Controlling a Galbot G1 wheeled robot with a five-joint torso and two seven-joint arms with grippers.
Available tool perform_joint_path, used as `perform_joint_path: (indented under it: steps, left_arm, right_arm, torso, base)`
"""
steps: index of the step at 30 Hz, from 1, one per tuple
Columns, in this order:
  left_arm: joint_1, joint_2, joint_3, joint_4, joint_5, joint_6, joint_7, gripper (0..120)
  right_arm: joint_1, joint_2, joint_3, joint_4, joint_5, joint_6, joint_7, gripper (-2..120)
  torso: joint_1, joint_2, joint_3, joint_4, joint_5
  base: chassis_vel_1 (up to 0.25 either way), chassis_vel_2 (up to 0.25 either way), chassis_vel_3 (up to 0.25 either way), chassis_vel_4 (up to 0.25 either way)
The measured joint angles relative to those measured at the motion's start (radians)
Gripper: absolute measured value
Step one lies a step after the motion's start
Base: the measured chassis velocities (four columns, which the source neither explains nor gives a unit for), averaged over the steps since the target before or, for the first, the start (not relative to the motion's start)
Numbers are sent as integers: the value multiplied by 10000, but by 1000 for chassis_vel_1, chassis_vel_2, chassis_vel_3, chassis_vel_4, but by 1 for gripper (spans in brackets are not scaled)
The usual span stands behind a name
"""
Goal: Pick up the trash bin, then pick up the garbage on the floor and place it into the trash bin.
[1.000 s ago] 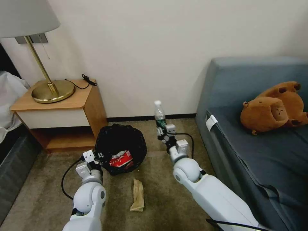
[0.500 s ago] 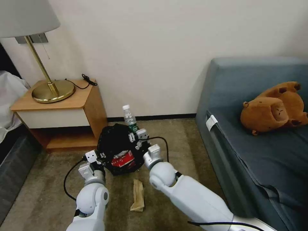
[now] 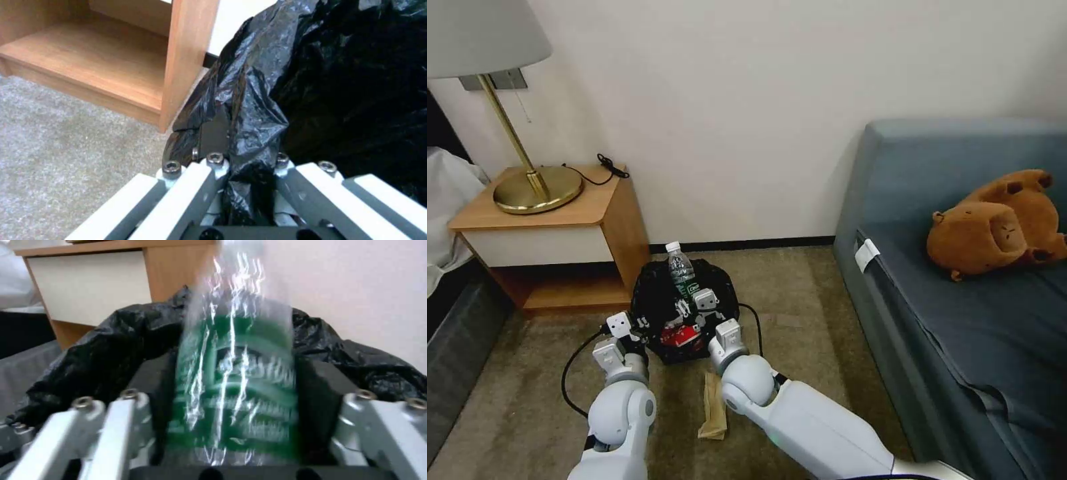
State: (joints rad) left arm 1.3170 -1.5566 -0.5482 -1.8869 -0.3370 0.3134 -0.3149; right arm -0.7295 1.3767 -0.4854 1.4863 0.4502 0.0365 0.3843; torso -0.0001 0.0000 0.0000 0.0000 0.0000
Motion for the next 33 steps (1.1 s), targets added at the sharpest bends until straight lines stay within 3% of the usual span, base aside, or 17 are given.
perform_joint_path:
  steps: [6, 8, 10, 23, 30, 33]
  left_arm:
    - [-34, -11, 10, 31, 3, -1, 0, 3]
    - [-43, 14, -25, 35, -2, -2, 1, 3]
    - [-43, 38, -29, 35, -8, -2, 1, 3]
    - [14, 158, -101, -57, -114, -2, 9, 3]
    - [43, 237, -328, -242, -360, -3, 21, 3]
    - [26, 279, -404, -315, -435, 4, 24, 3]
  right_arm:
    - [59, -10, -8, 46, 0, 0, 3, 78]
    - [12, -10, 101, 136, -9, 6, 3, 95]
    - [5, -9, 184, 219, -8, 6, 5, 99]
    - [327, -182, 1558, 874, -31, -429, 261, 100]
    - [-157, -586, 2326, 353, -206, -866, 489, 100]
    - [-664, -650, 2476, 5, 328, -1138, 622, 100]
  torso:
    - [0, -1, 0, 0, 0]
    - [0, -1, 1, 0, 0]
    - [1, 0, 0, 0, 0]
    - [1, 0, 0, 1, 0]
    - [0, 0, 0, -2, 2]
    - [0, -1, 0, -2, 2]
  base:
    - [0, 0, 0, 0]
    - [0, 0, 0, 0]
    - [0, 0, 0, 0]
    - [0, 0, 0, 0]
    - [0, 0, 0, 0]
    - [0, 0, 0, 0]
